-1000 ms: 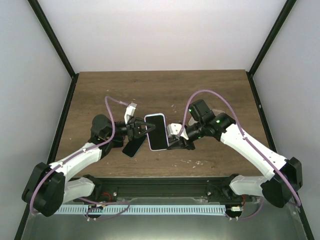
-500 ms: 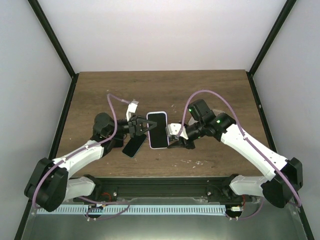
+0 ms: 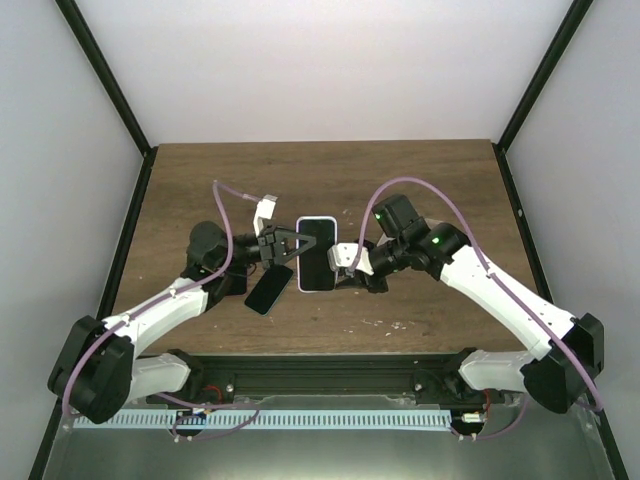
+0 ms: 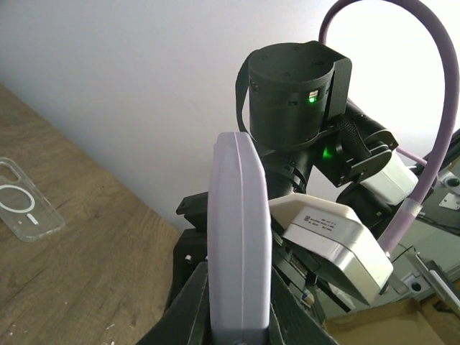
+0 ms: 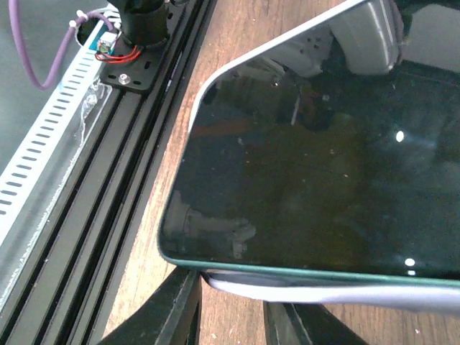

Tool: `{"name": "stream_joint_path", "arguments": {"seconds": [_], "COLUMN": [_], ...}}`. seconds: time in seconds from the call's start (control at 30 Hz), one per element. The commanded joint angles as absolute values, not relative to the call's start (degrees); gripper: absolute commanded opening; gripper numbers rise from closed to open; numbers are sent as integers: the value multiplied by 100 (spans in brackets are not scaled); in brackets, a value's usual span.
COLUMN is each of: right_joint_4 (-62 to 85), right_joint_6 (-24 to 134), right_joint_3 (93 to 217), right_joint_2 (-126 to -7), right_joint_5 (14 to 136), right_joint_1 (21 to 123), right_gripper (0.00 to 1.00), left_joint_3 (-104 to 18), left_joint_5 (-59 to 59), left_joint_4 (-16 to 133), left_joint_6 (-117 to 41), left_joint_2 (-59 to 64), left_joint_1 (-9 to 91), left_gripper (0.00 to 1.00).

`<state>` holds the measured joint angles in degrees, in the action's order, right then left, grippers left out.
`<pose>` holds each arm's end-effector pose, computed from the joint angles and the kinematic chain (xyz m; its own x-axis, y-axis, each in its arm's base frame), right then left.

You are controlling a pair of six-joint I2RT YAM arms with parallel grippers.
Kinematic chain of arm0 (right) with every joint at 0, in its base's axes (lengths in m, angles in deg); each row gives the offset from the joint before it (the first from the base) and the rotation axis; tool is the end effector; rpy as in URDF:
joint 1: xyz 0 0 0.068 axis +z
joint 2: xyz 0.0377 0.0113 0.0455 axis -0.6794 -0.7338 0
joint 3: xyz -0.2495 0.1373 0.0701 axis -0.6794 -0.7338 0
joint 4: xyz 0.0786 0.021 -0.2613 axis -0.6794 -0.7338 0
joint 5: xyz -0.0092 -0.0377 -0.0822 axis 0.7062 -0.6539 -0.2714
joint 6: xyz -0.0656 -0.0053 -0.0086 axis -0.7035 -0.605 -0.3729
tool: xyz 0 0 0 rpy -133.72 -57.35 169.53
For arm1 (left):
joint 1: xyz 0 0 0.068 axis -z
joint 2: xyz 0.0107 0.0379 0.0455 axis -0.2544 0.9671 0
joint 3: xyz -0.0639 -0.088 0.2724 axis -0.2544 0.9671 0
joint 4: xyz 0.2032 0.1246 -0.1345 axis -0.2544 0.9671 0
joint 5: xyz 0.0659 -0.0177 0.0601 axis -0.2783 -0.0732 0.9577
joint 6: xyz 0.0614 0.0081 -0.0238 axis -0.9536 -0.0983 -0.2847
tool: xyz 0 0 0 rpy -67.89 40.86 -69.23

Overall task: Take the phone out of the phone case
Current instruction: Remove the phone case from the phone.

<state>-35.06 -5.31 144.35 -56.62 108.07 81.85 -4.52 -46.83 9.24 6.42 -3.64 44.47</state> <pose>0.1783 0.1890 0.3249 0.2583 -0.5728 -0.7779 -0.9642 -0.2024 -0.1711 0.2076 -0.1683 0.3073 -0.6721 -0.1590 -0.7232 0.7374 -0.0540 -0.6733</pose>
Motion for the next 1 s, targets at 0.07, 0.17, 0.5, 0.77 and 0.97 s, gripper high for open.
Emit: {"name": "stream_joint_path", "arguments": {"seconds": [0.07, 0.17, 0.5, 0.77, 0.97], "right_joint_4": [-2054, -1855, -1109, -981, -860], "right_joint_6": [-598, -294, 1442, 2763, 3268], "right_joint_3": [14692, 14675, 14789, 15134, 15272], "right_joint_2": [-5837, -5878, -6076, -6606, -6742], "right_joint_5": [10160, 10131, 11151, 12374, 13277], "right_joint_1": [8226, 8205, 7553, 6979, 6762], "right_gripper": [25, 25, 30, 40, 55], "left_joint_3": [-692, -637, -410, -360, -242], "left_joint_5": [-4901, -4874, -4791, -4682, -4535], "left_joint_4": [1043, 1118, 1199, 1567, 1874], "left_joint_6": [1094, 1049, 888, 532, 263], "left_joint_2": [-568, -618, -793, -771, -768], "left_joint_1": [4896, 4932, 4962, 5109, 5147], "left_gripper": [0, 0, 0, 0, 0]}}
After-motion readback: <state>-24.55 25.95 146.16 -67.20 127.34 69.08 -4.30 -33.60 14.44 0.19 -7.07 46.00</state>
